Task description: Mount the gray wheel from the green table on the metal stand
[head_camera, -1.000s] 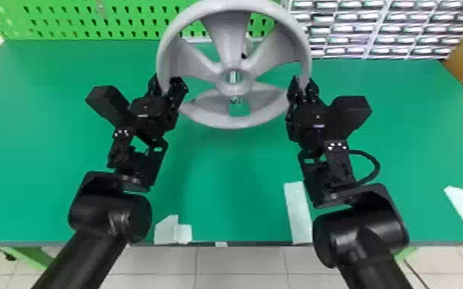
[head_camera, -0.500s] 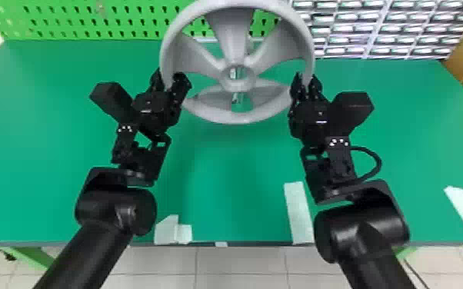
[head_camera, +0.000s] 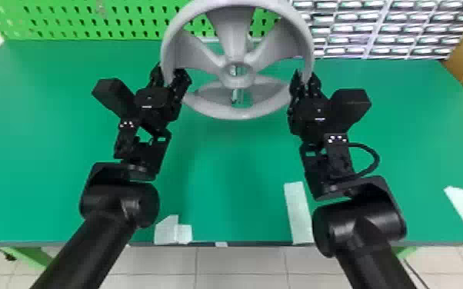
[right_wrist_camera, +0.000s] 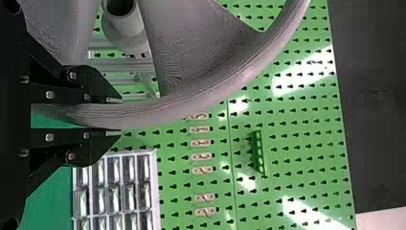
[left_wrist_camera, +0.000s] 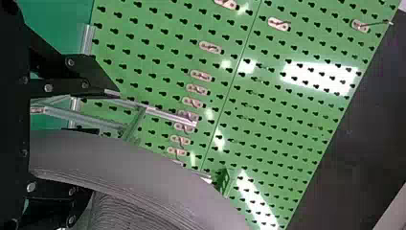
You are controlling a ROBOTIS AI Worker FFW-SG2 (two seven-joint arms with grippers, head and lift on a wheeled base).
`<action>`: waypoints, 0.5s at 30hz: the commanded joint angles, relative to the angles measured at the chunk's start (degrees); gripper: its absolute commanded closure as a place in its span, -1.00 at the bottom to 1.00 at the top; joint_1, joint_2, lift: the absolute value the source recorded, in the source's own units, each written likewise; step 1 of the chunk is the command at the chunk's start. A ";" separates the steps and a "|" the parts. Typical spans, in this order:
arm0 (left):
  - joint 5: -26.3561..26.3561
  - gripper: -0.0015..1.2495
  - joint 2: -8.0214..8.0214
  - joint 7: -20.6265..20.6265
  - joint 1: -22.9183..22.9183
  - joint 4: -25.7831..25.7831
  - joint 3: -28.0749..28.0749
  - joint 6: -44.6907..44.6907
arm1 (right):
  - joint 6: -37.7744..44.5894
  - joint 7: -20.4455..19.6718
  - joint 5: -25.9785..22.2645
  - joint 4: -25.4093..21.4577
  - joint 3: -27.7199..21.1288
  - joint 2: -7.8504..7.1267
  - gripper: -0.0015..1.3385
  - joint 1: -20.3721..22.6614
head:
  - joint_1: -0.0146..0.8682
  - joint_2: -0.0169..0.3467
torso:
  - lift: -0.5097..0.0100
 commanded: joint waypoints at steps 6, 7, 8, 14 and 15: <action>-0.02 0.39 -0.42 -0.51 -1.40 2.89 0.00 -0.60 | -0.25 -0.41 0.09 1.39 -0.03 0.12 0.76 -0.89 | 1.00 -0.62 | 0.58; -0.02 0.39 -0.42 -0.78 -1.67 3.15 0.09 -0.60 | -0.25 -0.41 0.09 1.47 -0.03 0.12 0.76 -0.98 | 1.00 -0.62 | 0.58; -0.10 0.39 -0.51 -0.78 -1.75 3.33 0.09 -0.60 | -0.25 -0.41 0.18 1.56 -0.03 0.03 0.76 -0.98 | 1.00 -0.62 | 0.58; -0.28 0.39 -0.69 -1.13 -2.72 5.00 0.27 -0.95 | -0.25 -0.68 0.35 2.09 -0.12 0.12 0.76 -1.25 | 1.00 -0.62 | 0.58; -0.28 0.39 -0.69 -1.13 -2.90 5.18 0.18 -0.95 | -0.34 -0.68 0.35 2.18 -0.21 0.12 0.76 -1.25 | 1.00 -0.62 | 0.58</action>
